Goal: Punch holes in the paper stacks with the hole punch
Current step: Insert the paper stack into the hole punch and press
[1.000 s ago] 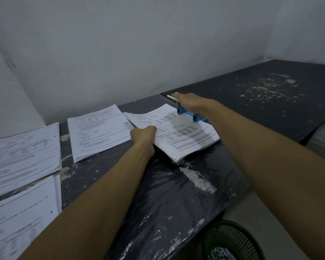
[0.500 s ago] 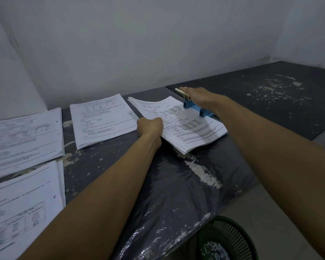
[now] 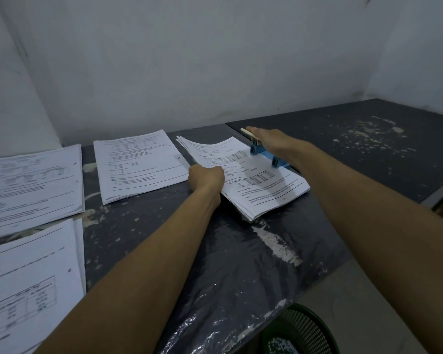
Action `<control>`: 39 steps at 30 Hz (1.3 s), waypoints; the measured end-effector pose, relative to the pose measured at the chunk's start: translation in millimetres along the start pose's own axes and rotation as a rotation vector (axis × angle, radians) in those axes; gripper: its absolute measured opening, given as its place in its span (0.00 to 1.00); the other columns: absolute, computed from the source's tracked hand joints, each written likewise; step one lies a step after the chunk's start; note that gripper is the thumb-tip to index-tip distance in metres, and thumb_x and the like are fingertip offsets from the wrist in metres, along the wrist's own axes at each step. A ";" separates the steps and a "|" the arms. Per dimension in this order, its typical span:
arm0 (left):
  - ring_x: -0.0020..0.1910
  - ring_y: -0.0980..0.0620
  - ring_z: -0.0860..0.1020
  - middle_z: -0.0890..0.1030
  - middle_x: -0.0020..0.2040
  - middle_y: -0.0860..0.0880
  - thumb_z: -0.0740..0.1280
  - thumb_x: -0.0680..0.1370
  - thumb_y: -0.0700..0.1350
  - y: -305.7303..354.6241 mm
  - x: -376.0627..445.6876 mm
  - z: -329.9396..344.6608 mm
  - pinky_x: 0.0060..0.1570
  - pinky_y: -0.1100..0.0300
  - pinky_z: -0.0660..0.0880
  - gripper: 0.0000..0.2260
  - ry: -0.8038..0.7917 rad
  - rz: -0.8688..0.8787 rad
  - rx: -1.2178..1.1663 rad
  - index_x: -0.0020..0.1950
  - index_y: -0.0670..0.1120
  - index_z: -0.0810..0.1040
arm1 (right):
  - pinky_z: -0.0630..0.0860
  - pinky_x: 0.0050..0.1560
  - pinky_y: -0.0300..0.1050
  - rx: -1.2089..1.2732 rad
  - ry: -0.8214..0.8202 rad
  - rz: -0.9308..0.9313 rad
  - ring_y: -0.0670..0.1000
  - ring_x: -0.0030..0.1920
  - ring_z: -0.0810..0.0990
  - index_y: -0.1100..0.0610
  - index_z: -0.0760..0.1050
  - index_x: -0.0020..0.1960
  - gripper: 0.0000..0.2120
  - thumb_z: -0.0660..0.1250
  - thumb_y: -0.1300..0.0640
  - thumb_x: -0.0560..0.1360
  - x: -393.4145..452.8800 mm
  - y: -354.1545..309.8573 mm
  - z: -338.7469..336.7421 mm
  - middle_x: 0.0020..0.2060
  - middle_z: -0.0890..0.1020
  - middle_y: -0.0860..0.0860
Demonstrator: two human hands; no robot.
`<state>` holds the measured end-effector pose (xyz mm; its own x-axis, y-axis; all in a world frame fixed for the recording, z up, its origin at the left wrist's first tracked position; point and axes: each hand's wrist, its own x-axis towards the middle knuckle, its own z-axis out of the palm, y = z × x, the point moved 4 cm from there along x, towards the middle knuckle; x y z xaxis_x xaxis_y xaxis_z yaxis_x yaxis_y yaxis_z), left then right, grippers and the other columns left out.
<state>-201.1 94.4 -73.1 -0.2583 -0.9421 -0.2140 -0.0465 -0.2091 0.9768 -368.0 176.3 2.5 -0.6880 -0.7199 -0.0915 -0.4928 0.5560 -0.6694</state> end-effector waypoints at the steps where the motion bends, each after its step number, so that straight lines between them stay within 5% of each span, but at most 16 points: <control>1: 0.51 0.43 0.81 0.81 0.56 0.44 0.66 0.75 0.36 0.4 -0.4 0.1 0.51 0.49 0.82 0.14 -0.003 -0.004 0.003 0.60 0.39 0.76 | 0.65 0.54 0.54 -0.019 -0.012 -0.016 0.46 0.45 0.69 0.51 0.67 0.74 0.30 0.48 0.35 0.80 -1.0 -0.7 1.6 0.62 0.73 0.57; 4: 0.53 0.42 0.80 0.80 0.58 0.43 0.66 0.75 0.35 0.6 -0.9 0.7 0.53 0.47 0.82 0.15 -0.013 -0.005 0.003 0.62 0.38 0.75 | 0.69 0.53 0.54 -0.095 -0.019 -0.082 0.55 0.57 0.74 0.43 0.60 0.77 0.28 0.44 0.35 0.80 -2.1 -0.8 8.7 0.70 0.70 0.55; 8: 0.53 0.43 0.80 0.80 0.59 0.43 0.65 0.76 0.36 -0.3 0.2 0.7 0.52 0.50 0.81 0.15 -0.027 0.007 0.006 0.62 0.39 0.75 | 0.59 0.72 0.62 -0.191 0.011 -0.184 0.57 0.75 0.63 0.44 0.55 0.79 0.27 0.41 0.40 0.82 -2.7 1.1 17.8 0.78 0.62 0.50; 28: 0.53 0.44 0.80 0.80 0.60 0.43 0.65 0.76 0.36 0.0 0.7 0.0 0.49 0.55 0.80 0.17 -0.061 0.015 -0.016 0.65 0.38 0.74 | 0.58 0.72 0.60 -0.441 0.141 -0.276 0.59 0.74 0.64 0.49 0.54 0.80 0.25 0.41 0.47 0.85 -9.0 -2.5 26.4 0.77 0.63 0.54; 34: 0.53 0.43 0.80 0.80 0.59 0.43 0.66 0.77 0.36 0.0 1.3 -0.8 0.53 0.50 0.81 0.16 -0.074 0.009 -0.025 0.64 0.39 0.75 | 0.46 0.77 0.59 -0.783 0.109 -0.269 0.59 0.78 0.52 0.50 0.42 0.81 0.27 0.43 0.47 0.84 -17.9 12.6 53.5 0.80 0.44 0.57; 39: 0.52 0.44 0.80 0.80 0.59 0.43 0.67 0.77 0.37 0.3 1.3 -1.0 0.49 0.53 0.81 0.16 -0.056 0.013 -0.012 0.65 0.39 0.74 | 0.44 0.77 0.59 -0.790 0.109 -0.246 0.58 0.79 0.49 0.50 0.41 0.81 0.26 0.42 0.48 0.84 -14.4 11.4 53.2 0.80 0.43 0.55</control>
<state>-200.5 92.8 -73.1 -0.3125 -0.9285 -0.2005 -0.0311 -0.2010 0.9791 -335.4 170.8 -43.1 -0.5393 -0.8374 0.0885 -0.8366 0.5448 0.0570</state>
